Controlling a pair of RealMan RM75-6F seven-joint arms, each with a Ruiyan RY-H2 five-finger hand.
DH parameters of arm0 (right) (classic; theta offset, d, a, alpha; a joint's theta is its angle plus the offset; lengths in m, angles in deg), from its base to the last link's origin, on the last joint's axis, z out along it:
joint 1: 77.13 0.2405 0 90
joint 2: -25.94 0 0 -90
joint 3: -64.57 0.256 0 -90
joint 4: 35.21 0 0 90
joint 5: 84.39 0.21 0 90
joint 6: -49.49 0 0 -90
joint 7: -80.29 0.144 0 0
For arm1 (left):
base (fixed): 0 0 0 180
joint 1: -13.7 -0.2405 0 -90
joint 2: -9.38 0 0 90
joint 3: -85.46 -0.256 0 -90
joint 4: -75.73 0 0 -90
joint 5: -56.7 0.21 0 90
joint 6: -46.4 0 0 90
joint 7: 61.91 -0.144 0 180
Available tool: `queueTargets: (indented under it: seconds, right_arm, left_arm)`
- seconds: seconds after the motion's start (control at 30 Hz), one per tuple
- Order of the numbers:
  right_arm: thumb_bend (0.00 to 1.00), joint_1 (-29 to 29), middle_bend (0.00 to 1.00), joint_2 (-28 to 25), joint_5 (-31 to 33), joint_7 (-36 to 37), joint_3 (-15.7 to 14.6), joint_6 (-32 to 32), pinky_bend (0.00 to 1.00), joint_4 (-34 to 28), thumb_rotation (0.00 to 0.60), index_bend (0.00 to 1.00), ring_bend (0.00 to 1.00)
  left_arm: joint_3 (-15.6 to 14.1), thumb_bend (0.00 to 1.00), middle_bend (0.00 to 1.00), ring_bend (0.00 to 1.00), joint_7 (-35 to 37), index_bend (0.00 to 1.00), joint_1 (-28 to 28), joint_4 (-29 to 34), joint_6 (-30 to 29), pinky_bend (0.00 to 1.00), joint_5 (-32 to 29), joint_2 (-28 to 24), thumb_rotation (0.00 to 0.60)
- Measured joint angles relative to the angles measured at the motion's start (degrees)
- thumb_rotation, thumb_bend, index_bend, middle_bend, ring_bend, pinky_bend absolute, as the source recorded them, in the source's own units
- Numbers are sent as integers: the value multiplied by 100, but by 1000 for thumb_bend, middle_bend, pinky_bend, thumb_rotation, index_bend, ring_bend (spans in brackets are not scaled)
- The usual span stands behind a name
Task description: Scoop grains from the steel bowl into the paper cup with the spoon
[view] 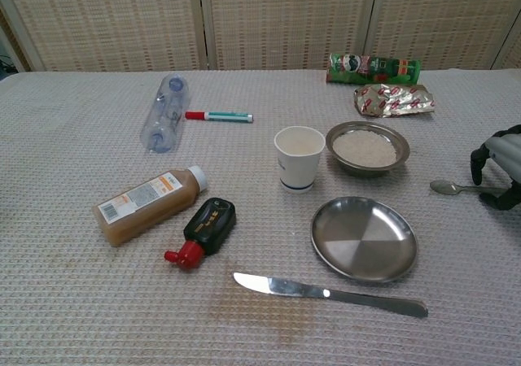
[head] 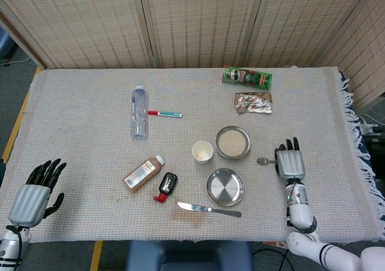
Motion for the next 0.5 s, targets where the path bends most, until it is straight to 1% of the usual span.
queueTargets:
  seconds: [0.23, 0.5]
  right_arm:
    - [306, 34, 311, -173, 90, -18, -24, 173, 14, -150, 600, 504, 88]
    - [309, 164, 311, -555, 345, -108, 28, 468, 14, -513, 600, 515, 89]
  left_arm:
    - [0, 432, 0, 0, -24, 0, 7, -13, 23, 119, -13, 9, 600]
    - [54, 432, 0, 0, -138, 0, 12, -12, 85, 119, -163, 45, 600]
